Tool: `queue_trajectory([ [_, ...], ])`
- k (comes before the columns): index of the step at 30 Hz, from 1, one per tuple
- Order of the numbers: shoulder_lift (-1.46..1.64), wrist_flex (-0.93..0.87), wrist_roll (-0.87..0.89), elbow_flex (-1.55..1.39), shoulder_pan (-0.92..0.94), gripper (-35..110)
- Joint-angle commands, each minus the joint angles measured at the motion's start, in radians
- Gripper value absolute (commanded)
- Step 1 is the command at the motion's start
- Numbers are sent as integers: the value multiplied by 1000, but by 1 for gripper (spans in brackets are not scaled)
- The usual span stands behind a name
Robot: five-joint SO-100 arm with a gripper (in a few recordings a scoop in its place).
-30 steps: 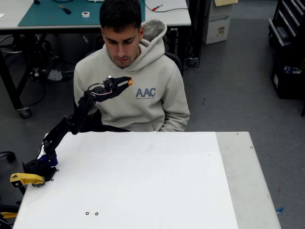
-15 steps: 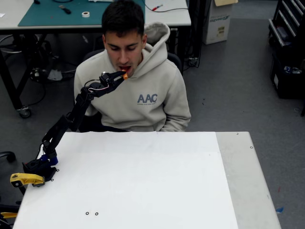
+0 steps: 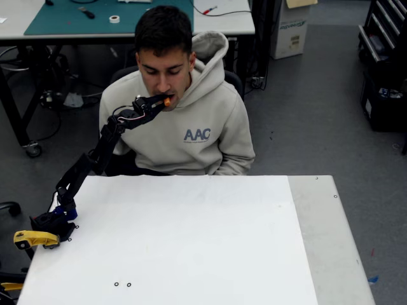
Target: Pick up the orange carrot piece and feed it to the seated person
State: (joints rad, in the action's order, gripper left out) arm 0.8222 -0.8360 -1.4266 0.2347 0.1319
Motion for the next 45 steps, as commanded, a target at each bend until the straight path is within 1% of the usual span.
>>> queue_trajectory([
  [1, 37, 0, -17, 89, -26, -2],
  [11, 38, 0, -31, 89, -11, -1],
  [13, 49, 0, -32, 89, 6, 3],
  [18, 107, 0, -21, 89, 81, 20],
  [20, 110, 0, -18, 89, 106, 23],
  [25, 104, 0, -18, 89, 158, 20],
  [38, 61, -14, -17, 87, 262, 18],
  [41, 60, -15, -15, 80, 273, 12],
  [45, 60, -17, -14, 69, 278, -3],
])
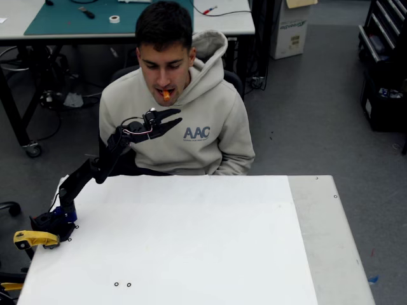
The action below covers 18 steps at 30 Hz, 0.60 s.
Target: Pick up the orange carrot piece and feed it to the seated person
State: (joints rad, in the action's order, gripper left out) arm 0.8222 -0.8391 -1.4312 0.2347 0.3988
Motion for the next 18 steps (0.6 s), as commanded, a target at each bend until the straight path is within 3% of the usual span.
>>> queue_trajectory([
  [1, 60, -14, -9, 69, 11, -4],
  [7, 60, -15, 57, 67, 38, -2],
  [18, 78, -15, 635, 67, 41, -2],
])
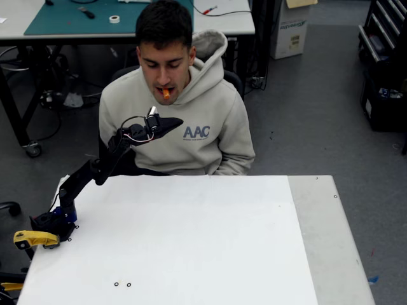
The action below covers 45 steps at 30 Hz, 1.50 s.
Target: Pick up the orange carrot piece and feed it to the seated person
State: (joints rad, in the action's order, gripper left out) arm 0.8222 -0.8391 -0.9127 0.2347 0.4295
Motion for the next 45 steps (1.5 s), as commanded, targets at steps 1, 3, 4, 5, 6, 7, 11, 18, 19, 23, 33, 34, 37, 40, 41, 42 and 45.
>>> queue_trajectory([
  [1, 78, -15, 163, 67, 11, -2],
  [3, 94, -21, 236, 66, 11, -2],
  [4, 107, -35, 278, 63, 9, -2],
  [5, 123, -55, 311, 52, 8, -2],
  [6, 144, -81, 336, 37, 2, -2],
  [7, 172, -110, 365, 15, -3, -2],
  [11, 307, -225, 456, -118, -37, -2],
  [18, 583, -416, 684, -443, -137, -2],
  [19, 623, -442, 721, -494, -150, -2],
  [23, 767, -514, 841, -701, -199, -2],
  [33, 1086, -543, 996, -1261, -336, -2],
  [34, 1121, -537, 997, -1321, -348, -2],
  [37, 1232, -531, 997, -1500, -385, -2],
  [40, 1347, -529, 997, -1671, -419, -2],
  [41, 1385, -529, 996, -1726, -428, -2],
  [42, 1424, -529, 996, -1778, -439, -2],
  [45, 1539, -529, 996, -1931, -460, -2],
])
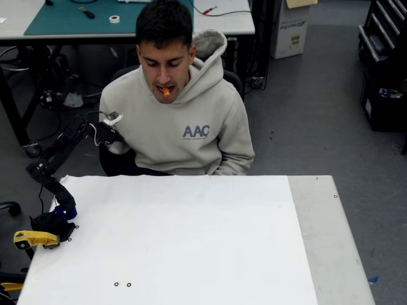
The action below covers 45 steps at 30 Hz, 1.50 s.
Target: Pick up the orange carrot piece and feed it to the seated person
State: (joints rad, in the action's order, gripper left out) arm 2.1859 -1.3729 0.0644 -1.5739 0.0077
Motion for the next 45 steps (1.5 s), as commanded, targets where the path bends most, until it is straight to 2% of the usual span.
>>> queue_trajectory([
  [1, 216, 5, 18, -172, -44, -2],
  [10, 621, 15, 17, -511, -86, -2],
  [20, 940, 201, 15, -908, -87, -2],
  [26, 1089, 236, 15, -1140, -87, -2],
  [45, 1121, 242, 15, -1351, -143, -2],
])
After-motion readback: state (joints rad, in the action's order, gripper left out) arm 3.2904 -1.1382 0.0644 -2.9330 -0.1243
